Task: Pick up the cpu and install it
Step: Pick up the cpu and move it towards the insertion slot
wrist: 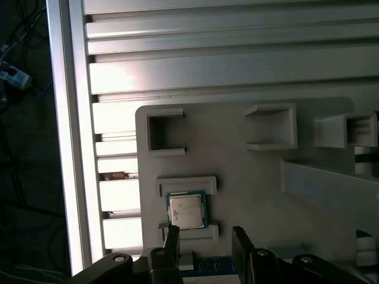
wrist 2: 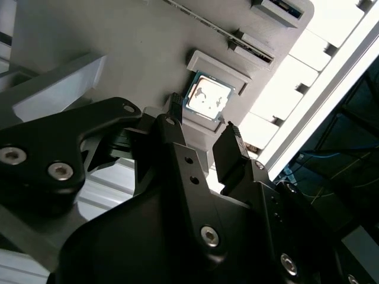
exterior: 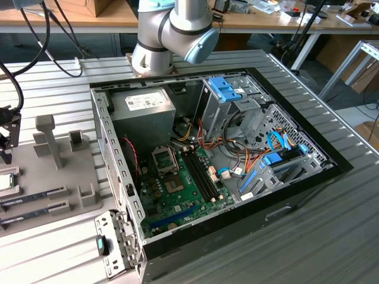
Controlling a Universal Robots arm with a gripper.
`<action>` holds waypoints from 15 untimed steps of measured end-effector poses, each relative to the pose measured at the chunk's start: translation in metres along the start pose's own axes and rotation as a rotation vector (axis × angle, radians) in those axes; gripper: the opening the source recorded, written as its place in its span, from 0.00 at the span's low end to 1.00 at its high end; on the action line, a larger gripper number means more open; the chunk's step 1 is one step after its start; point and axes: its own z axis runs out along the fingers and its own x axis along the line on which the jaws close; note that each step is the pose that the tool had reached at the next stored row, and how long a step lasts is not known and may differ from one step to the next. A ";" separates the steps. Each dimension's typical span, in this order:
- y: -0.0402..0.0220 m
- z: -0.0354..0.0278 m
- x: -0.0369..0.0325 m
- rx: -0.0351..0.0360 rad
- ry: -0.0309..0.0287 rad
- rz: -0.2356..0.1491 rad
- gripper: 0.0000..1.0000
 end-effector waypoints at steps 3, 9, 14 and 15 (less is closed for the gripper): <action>0.0000 0.0010 0.0000 0.0000 0.0000 0.000 0.48; 0.0002 0.0038 0.0001 0.0000 0.0000 0.000 0.48; 0.0002 0.0064 0.0002 0.0000 0.0000 0.000 0.48; 0.0003 0.0068 0.0002 0.0000 0.0000 0.000 0.48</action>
